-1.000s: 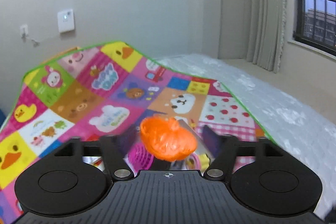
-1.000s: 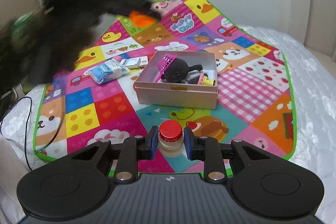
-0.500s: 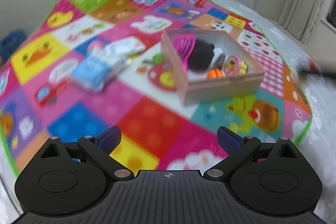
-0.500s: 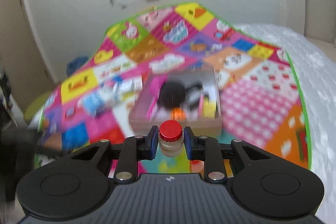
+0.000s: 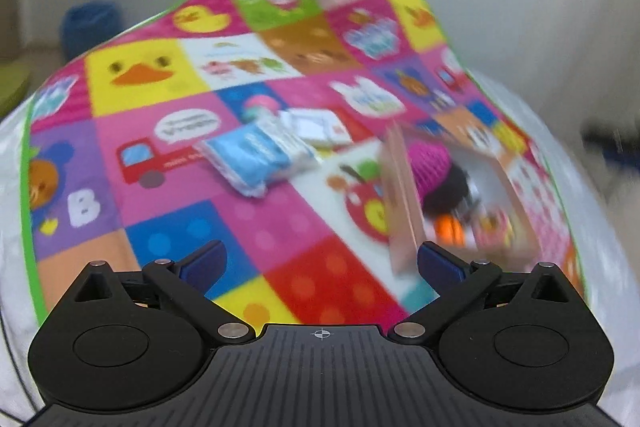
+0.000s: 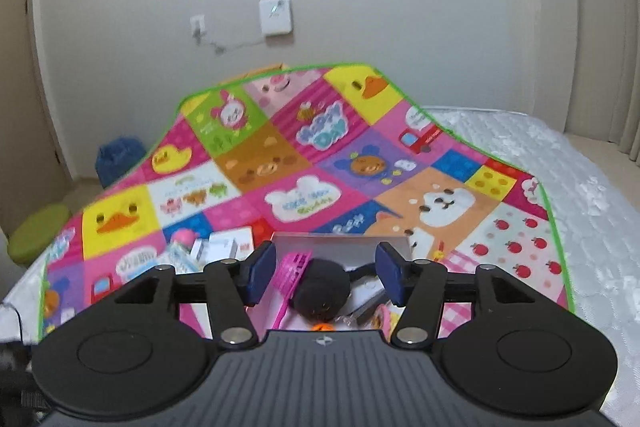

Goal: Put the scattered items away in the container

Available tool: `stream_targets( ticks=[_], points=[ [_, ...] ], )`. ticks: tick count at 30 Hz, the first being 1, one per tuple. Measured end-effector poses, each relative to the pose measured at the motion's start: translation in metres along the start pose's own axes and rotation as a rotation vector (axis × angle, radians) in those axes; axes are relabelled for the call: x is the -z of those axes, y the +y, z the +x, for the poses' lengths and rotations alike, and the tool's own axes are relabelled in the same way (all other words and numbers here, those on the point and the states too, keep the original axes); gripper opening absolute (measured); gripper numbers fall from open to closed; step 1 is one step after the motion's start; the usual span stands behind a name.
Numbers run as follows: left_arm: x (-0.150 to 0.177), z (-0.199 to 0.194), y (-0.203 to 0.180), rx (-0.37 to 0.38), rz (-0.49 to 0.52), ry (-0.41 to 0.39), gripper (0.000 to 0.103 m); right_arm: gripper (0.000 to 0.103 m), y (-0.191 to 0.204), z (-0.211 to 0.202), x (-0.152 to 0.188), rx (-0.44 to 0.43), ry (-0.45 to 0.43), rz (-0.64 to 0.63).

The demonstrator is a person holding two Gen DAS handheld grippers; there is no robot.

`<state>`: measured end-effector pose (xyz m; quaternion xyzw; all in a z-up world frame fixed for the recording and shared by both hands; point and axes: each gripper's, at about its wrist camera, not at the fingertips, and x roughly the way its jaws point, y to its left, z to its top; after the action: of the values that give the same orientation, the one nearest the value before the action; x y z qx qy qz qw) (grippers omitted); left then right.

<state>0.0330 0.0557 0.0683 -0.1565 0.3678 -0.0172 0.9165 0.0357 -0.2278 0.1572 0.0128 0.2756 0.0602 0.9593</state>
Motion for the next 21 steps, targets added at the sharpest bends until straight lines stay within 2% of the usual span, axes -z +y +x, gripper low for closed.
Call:
stream_targets(
  ticks=[2, 3, 6, 7, 9, 12, 15, 18, 21],
  points=[
    [-0.015, 0.007, 0.011, -0.021, -0.084, -0.034, 0.103, 0.055, 0.016, 0.012, 0.001, -0.012, 0.031, -0.016],
    [-0.021, 0.008, 0.015, -0.050, -0.084, -0.067, 0.103, 0.055, 0.025, 0.018, 0.001, -0.023, 0.043, -0.022],
    [-0.024, 0.006, 0.032, -0.196, -0.036, -0.188, 0.103, 0.058, 0.053, 0.041, -0.001, -0.082, 0.081, -0.032],
    [-0.024, 0.007, 0.040, -0.234, -0.043, -0.207, 0.103, 0.060, 0.063, 0.051, -0.001, -0.104, 0.094, -0.035],
    [-0.024, 0.010, 0.061, -0.282, -0.117, -0.232, 0.103, 0.064, 0.082, 0.074, -0.001, -0.139, 0.126, -0.033],
    [-0.026, 0.025, 0.082, -0.307, -0.210, -0.183, 0.103, 0.064, 0.105, 0.113, -0.001, -0.182, 0.177, -0.007],
    [-0.023, 0.044, 0.086, -0.287, -0.179, -0.118, 0.103, 0.067, 0.124, 0.156, 0.002, -0.215, 0.234, 0.022],
    [-0.018, 0.066, 0.087, -0.306, -0.120, -0.080, 0.103, 0.073, 0.141, 0.195, 0.007, -0.238, 0.283, 0.032],
    [-0.014, 0.083, 0.096, -0.298, -0.146, 0.001, 0.103, 0.079, 0.159, 0.227, 0.016, -0.255, 0.320, 0.006]
  ],
)
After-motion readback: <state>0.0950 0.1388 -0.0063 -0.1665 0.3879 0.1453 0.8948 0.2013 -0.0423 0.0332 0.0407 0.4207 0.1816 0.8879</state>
